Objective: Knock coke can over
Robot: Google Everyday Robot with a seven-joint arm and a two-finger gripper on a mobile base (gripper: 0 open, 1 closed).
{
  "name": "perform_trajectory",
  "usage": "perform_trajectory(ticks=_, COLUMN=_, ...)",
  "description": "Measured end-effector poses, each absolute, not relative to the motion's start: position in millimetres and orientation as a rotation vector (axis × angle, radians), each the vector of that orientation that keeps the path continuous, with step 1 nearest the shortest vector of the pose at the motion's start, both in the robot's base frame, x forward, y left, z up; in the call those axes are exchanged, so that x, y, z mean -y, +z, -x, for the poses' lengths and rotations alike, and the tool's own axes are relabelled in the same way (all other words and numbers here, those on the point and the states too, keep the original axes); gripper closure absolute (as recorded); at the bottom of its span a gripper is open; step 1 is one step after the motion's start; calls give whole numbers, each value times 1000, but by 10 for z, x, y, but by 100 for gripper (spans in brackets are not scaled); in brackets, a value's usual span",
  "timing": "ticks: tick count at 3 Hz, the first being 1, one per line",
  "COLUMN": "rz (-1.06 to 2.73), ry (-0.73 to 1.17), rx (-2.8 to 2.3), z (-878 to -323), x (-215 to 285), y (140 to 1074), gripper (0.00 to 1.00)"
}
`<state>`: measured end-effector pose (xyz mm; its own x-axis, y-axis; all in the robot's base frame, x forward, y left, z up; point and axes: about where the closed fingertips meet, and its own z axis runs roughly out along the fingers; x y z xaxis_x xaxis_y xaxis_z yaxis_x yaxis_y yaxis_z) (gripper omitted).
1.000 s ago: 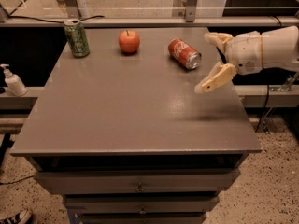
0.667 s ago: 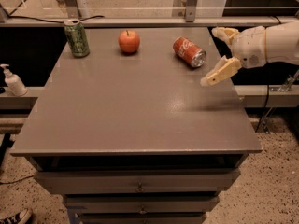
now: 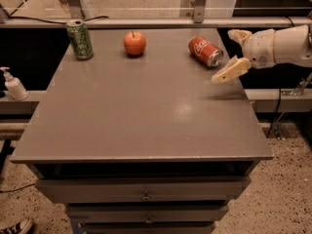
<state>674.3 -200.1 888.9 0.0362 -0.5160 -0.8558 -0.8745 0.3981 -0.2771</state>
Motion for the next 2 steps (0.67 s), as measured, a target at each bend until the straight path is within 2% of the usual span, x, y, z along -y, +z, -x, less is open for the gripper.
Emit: perform_trajectory(ticks=2, rz=1184, ry=459, rx=-1681, z=-6878, x=1928, y=8440, gripper=0)
